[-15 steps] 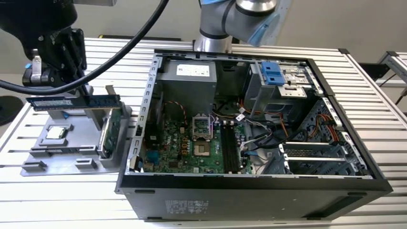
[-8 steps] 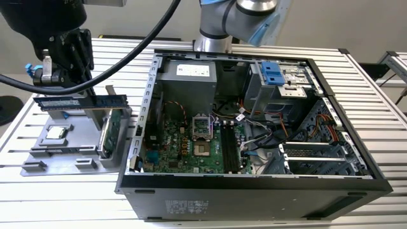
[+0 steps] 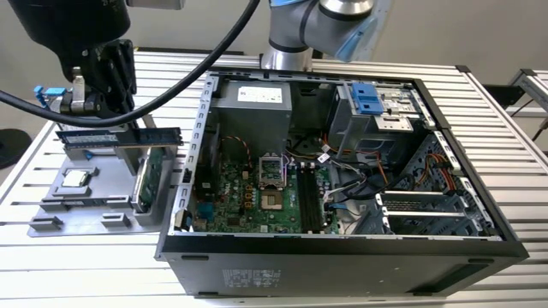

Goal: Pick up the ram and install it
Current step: 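Pick up the ram and move it above insertion slot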

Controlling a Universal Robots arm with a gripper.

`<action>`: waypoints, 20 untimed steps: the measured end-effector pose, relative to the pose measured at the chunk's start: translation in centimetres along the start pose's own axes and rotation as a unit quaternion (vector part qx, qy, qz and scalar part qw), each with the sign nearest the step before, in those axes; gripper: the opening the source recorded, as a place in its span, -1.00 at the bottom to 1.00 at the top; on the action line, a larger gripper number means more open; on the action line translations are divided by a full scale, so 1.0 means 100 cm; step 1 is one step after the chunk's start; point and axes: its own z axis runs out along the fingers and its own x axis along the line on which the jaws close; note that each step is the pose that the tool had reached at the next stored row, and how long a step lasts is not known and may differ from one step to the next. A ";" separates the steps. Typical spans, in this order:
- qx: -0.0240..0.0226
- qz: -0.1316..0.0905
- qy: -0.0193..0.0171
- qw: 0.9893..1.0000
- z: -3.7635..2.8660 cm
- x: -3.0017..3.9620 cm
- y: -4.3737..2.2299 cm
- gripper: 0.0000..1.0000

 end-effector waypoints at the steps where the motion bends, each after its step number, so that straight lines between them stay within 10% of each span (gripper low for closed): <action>1: 0.000 0.000 0.000 1.000 0.0000 -0.0001 0.0013 -1.00; 20: 0.000 0.000 0.000 1.000 0.0004 -0.0015 0.0234 -1.00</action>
